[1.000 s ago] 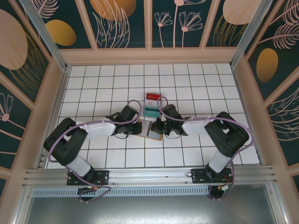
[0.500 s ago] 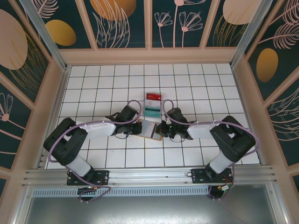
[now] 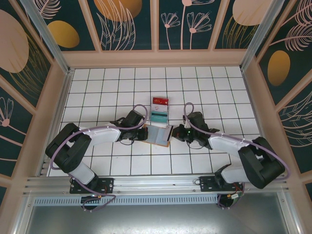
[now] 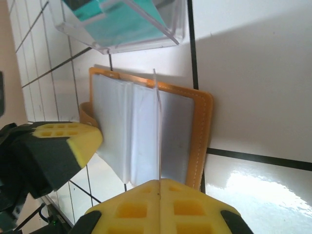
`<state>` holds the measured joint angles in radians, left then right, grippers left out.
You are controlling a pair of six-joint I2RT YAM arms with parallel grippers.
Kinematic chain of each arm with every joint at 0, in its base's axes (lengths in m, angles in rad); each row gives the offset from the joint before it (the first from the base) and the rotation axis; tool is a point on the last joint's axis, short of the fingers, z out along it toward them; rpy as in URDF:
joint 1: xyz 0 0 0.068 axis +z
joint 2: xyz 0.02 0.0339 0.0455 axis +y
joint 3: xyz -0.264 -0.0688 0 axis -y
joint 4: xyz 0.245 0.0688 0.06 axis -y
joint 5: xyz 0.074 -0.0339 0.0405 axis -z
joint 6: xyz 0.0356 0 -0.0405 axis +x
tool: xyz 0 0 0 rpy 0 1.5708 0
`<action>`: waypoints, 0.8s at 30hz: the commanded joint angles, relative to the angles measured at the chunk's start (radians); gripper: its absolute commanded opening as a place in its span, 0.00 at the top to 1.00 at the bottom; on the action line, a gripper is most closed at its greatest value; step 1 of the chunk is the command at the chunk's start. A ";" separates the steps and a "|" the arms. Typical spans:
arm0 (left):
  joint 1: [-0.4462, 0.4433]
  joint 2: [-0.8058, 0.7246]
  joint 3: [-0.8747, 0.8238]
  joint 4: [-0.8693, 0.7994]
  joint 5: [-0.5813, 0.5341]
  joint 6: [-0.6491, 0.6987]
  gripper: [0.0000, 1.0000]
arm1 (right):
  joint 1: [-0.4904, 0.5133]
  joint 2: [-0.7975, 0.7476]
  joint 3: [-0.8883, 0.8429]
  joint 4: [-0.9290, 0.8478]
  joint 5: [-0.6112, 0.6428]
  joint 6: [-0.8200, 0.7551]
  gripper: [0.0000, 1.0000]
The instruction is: Take the credit cards out of the card holder
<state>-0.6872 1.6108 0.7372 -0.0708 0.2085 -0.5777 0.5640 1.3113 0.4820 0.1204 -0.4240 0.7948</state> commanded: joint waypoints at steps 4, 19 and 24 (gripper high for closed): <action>0.001 -0.011 0.000 -0.093 -0.049 -0.006 0.98 | -0.010 -0.057 0.184 -0.274 0.073 -0.241 1.00; 0.001 -0.190 -0.010 -0.092 -0.111 -0.049 0.39 | 0.058 0.228 0.779 -0.718 0.347 -1.020 1.00; 0.001 -0.240 -0.036 -0.097 -0.133 -0.061 0.31 | 0.101 0.336 0.907 -0.755 0.506 -1.225 1.00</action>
<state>-0.6868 1.4002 0.7216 -0.1425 0.1024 -0.6289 0.6468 1.6115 1.3239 -0.5640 -0.0566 -0.2283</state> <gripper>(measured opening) 0.688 0.050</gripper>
